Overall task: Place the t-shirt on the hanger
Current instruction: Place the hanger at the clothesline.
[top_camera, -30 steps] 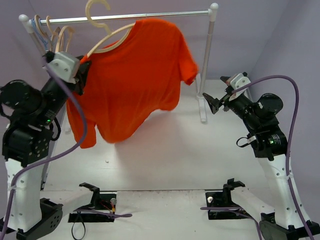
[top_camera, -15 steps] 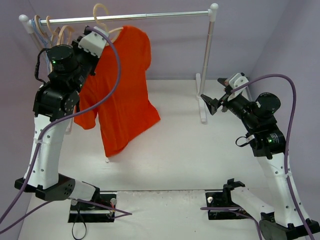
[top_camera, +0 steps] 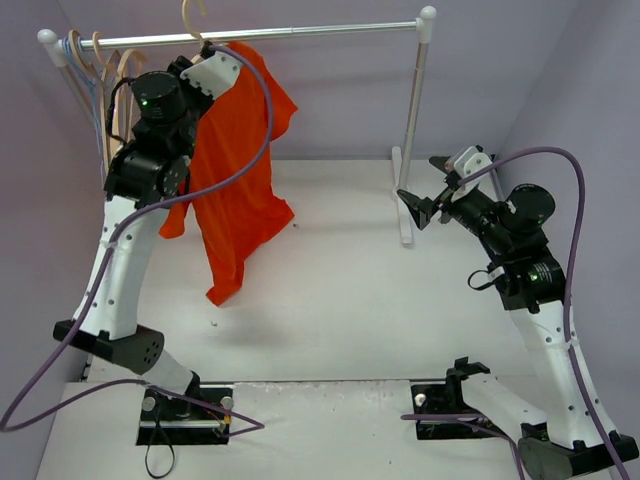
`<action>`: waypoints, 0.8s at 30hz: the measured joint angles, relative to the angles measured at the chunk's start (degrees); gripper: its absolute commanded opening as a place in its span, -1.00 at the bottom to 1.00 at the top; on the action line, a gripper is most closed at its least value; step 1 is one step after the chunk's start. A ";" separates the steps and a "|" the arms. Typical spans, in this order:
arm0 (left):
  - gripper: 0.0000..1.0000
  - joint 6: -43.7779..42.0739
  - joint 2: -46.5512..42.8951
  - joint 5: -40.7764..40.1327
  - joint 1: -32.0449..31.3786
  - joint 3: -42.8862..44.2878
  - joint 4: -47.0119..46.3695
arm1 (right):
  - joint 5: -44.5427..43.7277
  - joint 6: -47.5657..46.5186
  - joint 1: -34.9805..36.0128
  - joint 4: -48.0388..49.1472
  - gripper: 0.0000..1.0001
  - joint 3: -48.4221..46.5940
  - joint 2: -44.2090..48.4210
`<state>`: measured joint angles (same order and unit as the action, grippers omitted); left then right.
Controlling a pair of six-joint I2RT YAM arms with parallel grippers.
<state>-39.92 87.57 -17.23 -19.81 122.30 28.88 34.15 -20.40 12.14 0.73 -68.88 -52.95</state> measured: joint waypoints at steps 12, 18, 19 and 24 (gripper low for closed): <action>-1.00 -4.63 4.11 -4.33 5.03 -3.19 -8.66 | 0.96 1.09 0.00 2.19 0.57 4.92 -0.15; -1.00 -4.42 4.02 -5.60 9.70 -8.70 -14.32 | 1.16 1.49 0.00 2.69 0.57 7.45 0.68; -1.00 -4.39 4.02 -5.84 10.23 -9.62 -15.06 | 1.18 1.57 0.00 2.71 0.58 7.67 0.74; -1.00 -3.96 4.07 -6.19 12.72 -14.05 -16.59 | 1.20 2.05 0.28 2.78 0.58 8.48 1.01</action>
<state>-43.88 91.64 -23.42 -7.09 108.25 12.29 35.35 -18.35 12.43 3.51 -60.40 -51.94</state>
